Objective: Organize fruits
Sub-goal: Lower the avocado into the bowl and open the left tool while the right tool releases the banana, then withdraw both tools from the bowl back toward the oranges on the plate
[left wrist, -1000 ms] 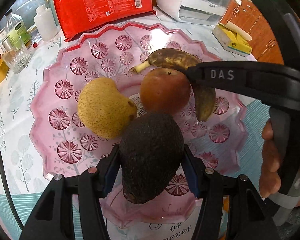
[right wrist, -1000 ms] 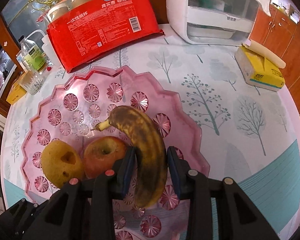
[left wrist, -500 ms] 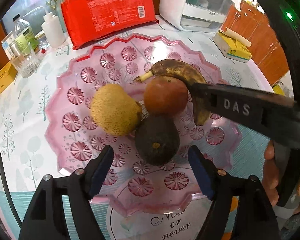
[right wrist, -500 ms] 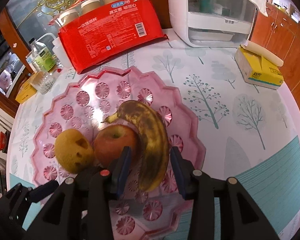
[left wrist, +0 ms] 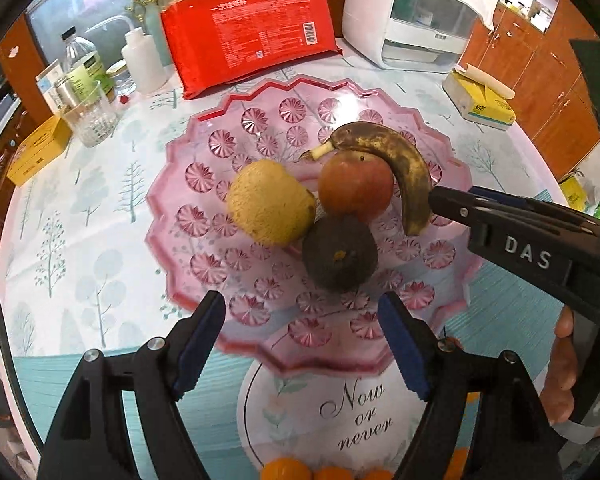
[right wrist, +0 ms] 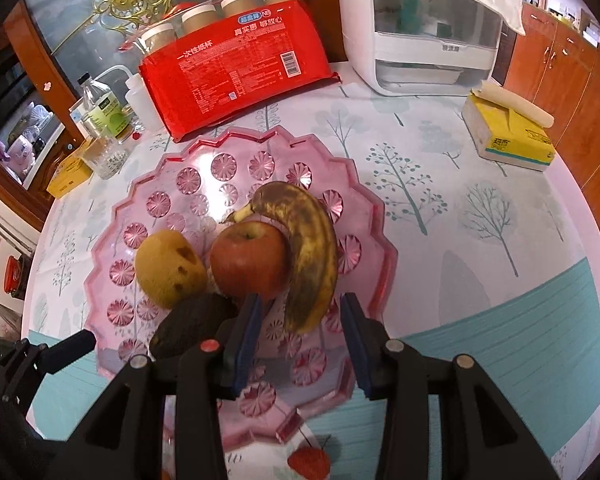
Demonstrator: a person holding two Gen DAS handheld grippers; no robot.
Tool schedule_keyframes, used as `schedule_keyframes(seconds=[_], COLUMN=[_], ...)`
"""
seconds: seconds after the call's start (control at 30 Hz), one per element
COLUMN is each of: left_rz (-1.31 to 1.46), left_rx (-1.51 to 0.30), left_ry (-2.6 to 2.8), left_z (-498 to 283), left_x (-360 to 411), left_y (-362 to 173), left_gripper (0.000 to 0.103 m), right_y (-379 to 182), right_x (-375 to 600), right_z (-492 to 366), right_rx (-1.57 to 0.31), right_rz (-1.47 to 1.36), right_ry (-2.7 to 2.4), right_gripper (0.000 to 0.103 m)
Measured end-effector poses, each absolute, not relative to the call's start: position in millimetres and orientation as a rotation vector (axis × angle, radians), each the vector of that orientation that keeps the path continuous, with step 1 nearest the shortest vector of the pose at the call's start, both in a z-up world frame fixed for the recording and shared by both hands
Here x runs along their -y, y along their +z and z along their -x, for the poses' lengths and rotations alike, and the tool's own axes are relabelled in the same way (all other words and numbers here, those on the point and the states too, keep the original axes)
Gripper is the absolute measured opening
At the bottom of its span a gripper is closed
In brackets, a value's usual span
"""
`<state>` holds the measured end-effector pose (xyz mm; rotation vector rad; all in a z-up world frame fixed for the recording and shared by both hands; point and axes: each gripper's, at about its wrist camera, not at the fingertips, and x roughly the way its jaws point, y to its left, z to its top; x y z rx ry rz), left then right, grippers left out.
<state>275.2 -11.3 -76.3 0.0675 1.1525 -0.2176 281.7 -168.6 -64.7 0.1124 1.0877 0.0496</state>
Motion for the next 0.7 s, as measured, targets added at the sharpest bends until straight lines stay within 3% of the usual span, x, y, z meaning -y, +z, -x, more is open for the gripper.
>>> schedule_keyframes(seconds=[0.7], left_rz=[-0.065], left_rx=[-1.024], left_ry=[-0.119], left_z=[-190.1], left_x=[-9.1], left_y=[-11.5], left_gripper=[0.078], right_y=[-10.2], right_x=[171.4], right_z=[-185.4], right_rx=[-0.984], right_rz=[-0.069], right_ry=[0.098], right_gripper=[0.041])
